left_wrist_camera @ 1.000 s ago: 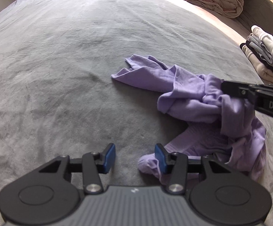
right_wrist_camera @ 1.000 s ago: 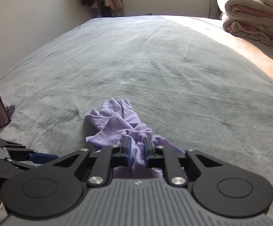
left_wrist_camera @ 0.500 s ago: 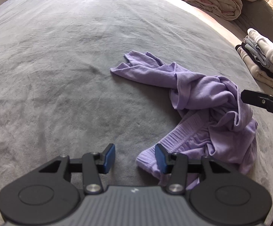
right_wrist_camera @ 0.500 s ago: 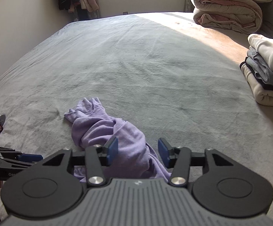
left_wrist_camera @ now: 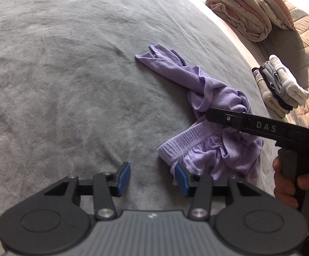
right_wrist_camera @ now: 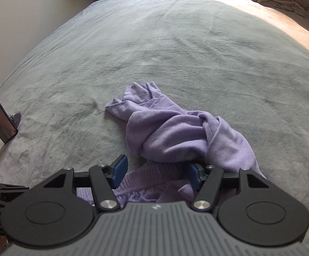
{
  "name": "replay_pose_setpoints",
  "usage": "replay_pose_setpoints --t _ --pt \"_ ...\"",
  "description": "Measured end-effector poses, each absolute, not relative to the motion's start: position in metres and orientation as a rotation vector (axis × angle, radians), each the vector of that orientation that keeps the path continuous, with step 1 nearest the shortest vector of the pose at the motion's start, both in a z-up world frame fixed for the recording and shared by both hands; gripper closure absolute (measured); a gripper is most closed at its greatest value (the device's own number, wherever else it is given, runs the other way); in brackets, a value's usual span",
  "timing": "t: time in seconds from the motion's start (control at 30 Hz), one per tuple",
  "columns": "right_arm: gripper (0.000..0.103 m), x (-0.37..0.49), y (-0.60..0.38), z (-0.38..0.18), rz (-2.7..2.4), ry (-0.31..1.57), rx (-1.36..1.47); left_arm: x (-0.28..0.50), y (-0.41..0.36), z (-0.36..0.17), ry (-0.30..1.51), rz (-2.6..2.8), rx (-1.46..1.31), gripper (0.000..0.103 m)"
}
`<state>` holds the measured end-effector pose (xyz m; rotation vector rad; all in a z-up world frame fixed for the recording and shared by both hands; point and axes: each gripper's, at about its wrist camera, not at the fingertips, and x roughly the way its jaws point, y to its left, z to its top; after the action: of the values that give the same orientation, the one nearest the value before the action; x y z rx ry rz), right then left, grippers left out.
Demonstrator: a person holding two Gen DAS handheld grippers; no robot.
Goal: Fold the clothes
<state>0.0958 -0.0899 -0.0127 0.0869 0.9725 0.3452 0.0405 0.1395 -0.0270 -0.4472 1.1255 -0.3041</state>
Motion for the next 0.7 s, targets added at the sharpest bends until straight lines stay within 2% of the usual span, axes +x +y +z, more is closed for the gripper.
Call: replay_pose_setpoints --t 0.17,0.27,0.3,0.4,0.7 --pt "0.040 0.099 -0.100 -0.014 0.327 0.992 0.152 0.050 0.151 -0.039 1.138 -0.324 -0.666 0.057" --pt "0.040 0.104 -0.097 -0.013 0.313 0.974 0.151 0.053 0.147 -0.045 1.137 -0.315 -0.730 0.071" --pt "0.040 0.106 -0.096 -0.013 0.308 0.968 0.151 0.053 0.145 -0.047 1.133 -0.305 -0.746 0.087" --pt "0.040 0.111 -0.093 -0.013 0.294 0.951 0.149 0.047 0.145 -0.047 1.093 -0.266 -0.784 0.097" --pt "0.040 0.127 -0.097 -0.011 0.205 0.916 0.149 0.002 0.177 -0.014 0.931 -0.105 -0.640 0.099"
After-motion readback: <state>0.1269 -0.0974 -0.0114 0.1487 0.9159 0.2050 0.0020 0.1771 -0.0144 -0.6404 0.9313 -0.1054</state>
